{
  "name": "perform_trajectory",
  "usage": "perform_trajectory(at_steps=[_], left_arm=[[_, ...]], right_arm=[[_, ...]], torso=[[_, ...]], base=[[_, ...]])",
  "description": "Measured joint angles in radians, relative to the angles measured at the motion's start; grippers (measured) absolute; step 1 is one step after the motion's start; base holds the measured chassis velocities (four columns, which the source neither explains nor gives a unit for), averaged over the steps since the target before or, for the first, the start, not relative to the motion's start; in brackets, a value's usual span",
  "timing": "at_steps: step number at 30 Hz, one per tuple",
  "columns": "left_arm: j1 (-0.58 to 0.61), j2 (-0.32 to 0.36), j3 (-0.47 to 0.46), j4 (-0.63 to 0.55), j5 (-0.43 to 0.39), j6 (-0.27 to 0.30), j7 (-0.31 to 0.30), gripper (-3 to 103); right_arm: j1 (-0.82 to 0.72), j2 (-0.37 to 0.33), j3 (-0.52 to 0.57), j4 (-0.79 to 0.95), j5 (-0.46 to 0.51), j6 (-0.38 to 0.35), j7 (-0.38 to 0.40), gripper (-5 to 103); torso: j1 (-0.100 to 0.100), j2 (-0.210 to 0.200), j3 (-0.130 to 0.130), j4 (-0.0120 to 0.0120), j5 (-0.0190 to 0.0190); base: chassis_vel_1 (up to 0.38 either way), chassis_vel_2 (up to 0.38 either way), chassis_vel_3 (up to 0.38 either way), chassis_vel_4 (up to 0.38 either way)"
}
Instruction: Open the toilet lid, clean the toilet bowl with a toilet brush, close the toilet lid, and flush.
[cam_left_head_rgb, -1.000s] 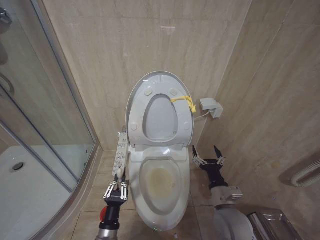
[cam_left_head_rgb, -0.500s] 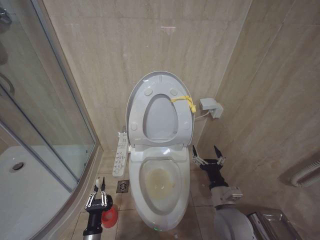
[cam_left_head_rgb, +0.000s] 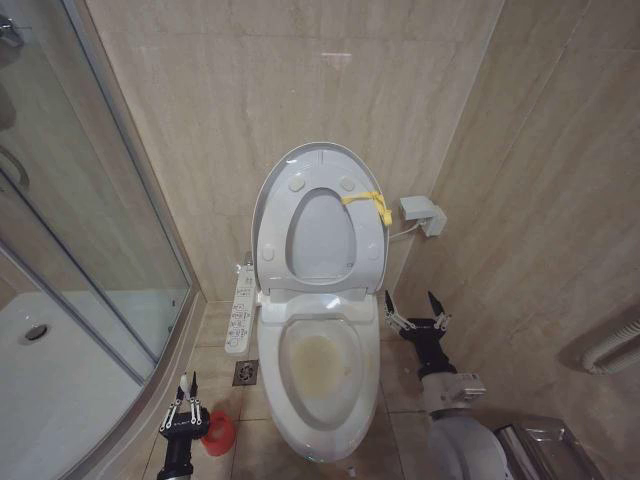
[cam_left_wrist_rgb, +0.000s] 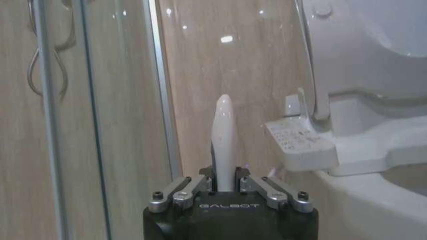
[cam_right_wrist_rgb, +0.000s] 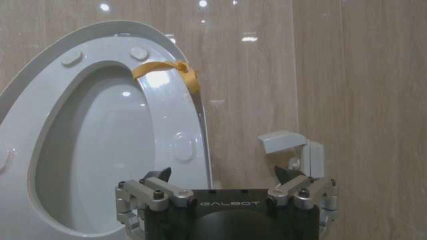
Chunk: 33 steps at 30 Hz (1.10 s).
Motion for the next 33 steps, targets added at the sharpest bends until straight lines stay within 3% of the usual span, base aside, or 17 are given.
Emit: perform_trajectory(at_steps=[33], left_arm=[[-0.233, -0.022, 0.113, 0.354, -0.113, 0.001, 0.085, 18]], right_arm=[[0.0, 0.0, 0.0, 0.0, 0.0, 0.0, 0.0, 100]], torso=[[0.0, 0.0, 0.0, -0.0002, 0.0003]], base=[[0.0, 0.0, 0.0, 0.0]])
